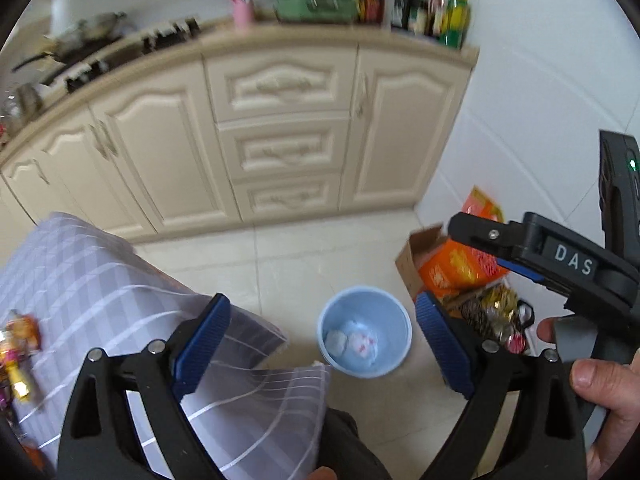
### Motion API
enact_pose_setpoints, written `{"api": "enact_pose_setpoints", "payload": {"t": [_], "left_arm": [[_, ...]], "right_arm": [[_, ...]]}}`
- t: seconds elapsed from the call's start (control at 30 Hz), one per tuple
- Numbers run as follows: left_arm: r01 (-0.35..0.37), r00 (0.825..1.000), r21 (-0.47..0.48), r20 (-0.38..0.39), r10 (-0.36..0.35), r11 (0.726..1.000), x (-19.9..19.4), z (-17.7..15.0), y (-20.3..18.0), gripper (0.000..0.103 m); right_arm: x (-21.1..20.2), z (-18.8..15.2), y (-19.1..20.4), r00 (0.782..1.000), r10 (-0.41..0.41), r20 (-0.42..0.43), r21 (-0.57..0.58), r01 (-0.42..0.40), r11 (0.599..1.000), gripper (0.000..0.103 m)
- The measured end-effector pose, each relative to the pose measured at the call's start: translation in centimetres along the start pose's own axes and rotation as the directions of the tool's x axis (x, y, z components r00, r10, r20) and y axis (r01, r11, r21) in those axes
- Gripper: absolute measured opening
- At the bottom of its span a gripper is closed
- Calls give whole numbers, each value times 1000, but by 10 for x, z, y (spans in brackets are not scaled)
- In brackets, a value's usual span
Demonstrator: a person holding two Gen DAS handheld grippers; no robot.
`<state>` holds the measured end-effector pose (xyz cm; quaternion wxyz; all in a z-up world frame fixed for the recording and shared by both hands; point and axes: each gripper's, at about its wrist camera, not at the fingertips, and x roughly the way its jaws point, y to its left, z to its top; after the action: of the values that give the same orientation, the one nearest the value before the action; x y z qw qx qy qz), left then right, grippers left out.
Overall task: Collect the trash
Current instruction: 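Grasp the orange Fanta can with the left tool while the right tool grasps the yellow snack bag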
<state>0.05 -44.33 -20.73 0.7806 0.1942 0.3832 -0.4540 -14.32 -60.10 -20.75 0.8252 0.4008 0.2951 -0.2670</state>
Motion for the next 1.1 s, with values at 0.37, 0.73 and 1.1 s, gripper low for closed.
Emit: {"api": "enact_pose_setpoints", "payload": {"t": [0.37,0.73,1.1], "left_arm": [[-126,970,-94,197,142,988,-130,-35,79,94],[-290,918,-248,199,342,924,-198,-114,173,95],[-397,905,-296,35,425,869,-184,-180,246,95]], "right_arm": [[-46,-30,154,988,155,18,-281,-144,949,97],[-45,-91,250,969,227,-94,-451,-245,858,97],[-16,-139,293,951,220,-217,-505,-303,808,97]]}}
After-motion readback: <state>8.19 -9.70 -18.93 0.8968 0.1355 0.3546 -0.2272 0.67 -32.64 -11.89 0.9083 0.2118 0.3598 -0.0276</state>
